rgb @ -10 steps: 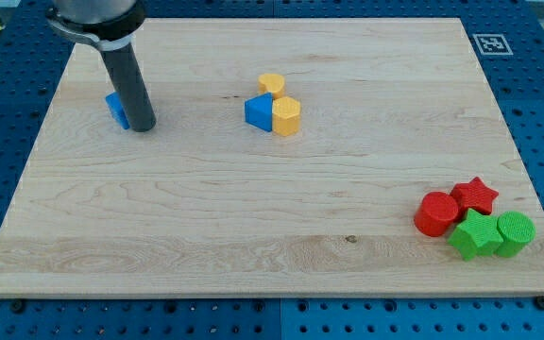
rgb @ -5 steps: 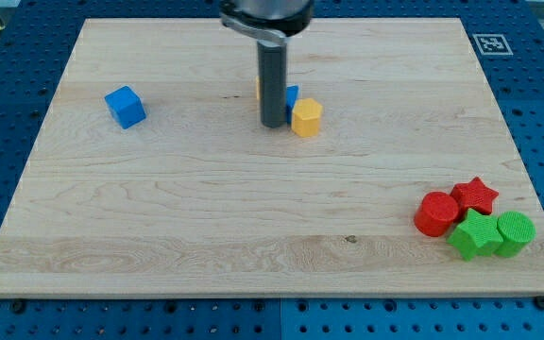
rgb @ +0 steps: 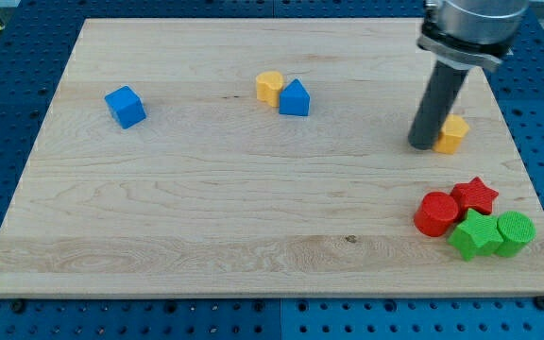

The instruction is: Push the yellow hexagon to the center right of the board

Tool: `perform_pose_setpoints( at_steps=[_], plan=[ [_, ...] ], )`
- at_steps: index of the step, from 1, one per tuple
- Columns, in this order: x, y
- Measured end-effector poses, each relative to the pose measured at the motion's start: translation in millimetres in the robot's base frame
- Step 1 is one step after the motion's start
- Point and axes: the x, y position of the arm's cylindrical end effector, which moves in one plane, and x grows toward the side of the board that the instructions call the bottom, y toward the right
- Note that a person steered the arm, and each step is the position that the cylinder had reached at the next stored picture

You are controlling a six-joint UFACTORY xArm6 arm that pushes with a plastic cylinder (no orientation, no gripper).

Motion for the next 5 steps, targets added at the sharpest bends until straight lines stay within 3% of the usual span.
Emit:
perform_pose_setpoints(
  at_steps=[1, 3, 5],
  plan=[
    [0, 32],
    [22, 31],
    [50, 116]
  ],
)
